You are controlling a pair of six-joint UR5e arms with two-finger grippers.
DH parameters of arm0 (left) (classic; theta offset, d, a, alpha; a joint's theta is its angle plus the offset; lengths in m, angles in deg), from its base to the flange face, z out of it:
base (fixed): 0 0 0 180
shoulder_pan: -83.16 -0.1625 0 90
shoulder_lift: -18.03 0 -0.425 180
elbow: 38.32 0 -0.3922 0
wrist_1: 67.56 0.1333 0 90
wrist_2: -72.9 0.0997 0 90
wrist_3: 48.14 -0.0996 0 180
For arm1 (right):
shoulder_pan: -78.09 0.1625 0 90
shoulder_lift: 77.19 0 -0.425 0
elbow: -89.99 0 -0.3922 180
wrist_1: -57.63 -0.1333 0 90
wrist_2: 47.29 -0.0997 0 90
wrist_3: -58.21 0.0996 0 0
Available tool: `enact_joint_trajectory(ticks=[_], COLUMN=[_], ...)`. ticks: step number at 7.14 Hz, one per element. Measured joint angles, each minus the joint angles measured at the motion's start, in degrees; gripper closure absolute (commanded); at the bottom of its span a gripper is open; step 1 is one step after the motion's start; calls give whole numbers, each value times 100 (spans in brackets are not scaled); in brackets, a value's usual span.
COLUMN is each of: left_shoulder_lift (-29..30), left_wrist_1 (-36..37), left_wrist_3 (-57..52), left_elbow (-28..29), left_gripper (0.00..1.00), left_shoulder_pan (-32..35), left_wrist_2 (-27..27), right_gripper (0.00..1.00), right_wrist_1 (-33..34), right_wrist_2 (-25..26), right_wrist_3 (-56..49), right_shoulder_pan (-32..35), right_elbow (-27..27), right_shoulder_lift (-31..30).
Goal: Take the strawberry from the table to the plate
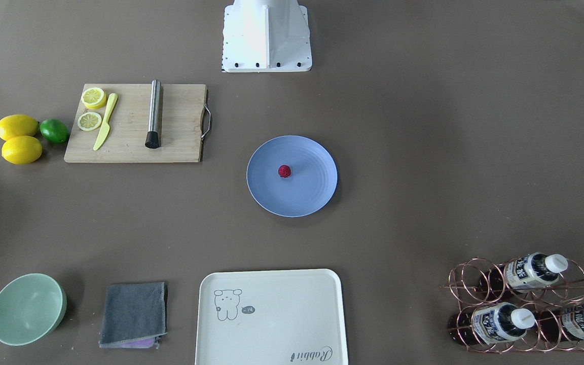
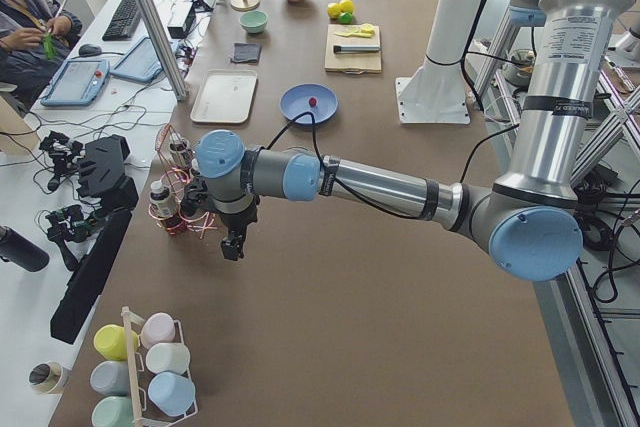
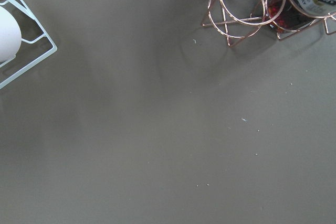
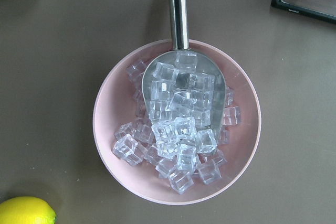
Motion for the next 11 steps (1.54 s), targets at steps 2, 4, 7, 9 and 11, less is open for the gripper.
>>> enact_joint_trajectory(ticks=[2, 4, 7, 9, 11], left_shoulder_lift=[-191, -338, -377, -380, -380], left_wrist_1=[-119, -212, -265, -268, -271], left_wrist_3=[-3, -7, 6, 24, 31], left_elbow=[-107, -135, -123, -121, -105], left_gripper=[3, 3, 3, 3, 3], left_shoulder_pan=[-5, -5, -14, -24, -42], left_wrist_2=[256, 291, 294, 288, 288], right_gripper=[0, 0, 0, 0, 0], right_wrist_1=[-7, -8, -8, -8, -8], right_wrist_2=[34, 33, 30, 15, 10], right_wrist_3=[-12, -8, -5, -3, 6], right_shoulder_pan=[3, 3, 3, 3, 3], right_elbow=[3, 8, 6, 5, 3], right_shoulder_lift=[-11, -9, -16, -24, -21])
